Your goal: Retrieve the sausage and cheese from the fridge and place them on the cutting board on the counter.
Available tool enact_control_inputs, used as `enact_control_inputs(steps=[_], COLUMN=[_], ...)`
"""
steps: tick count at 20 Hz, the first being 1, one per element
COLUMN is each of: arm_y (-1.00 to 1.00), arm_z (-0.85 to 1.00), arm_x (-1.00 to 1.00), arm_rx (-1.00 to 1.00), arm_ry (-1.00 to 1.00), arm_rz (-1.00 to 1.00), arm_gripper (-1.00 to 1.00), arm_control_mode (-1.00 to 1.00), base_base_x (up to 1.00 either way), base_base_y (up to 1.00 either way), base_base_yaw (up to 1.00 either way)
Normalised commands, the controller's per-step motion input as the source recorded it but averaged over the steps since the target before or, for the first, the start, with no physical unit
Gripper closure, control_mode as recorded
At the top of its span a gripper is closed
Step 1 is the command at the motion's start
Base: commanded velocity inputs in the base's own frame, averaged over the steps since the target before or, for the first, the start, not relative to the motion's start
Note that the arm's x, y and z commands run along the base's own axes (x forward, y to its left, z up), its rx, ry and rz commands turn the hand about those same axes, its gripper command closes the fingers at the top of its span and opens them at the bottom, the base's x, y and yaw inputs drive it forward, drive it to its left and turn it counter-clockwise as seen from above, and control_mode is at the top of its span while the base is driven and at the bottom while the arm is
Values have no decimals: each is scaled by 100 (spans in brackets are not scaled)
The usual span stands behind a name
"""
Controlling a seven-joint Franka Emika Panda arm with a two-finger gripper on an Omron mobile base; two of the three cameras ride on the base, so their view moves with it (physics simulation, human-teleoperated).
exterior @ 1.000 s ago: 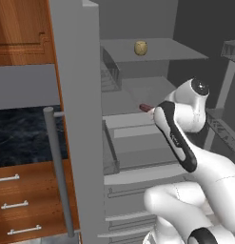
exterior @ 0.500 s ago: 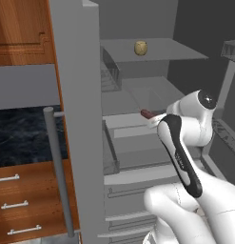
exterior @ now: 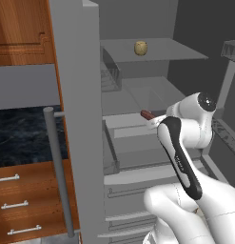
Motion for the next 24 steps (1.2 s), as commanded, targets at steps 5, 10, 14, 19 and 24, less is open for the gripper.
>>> enact_control_inputs(steps=[5, 10, 14, 19, 24], arm_y=[0, 0, 0, 0, 0], arm_z=[0, 0, 0, 0, 0], arm_x=[0, 0, 0, 0, 0], arm_rx=[0, 0, 0, 0, 0], arm_ry=[0, 0, 0, 0, 0], arm_rz=[0, 0, 0, 0, 0], arm_gripper=[100, 100, 100, 100, 100], arm_control_mode=[-100, 100, 100, 100, 100], base_base_x=[0, 0, 0, -63, -75], base_base_y=[0, 0, 0, 1, 0], base_base_yaw=[0, 0, 0, -5, -3])
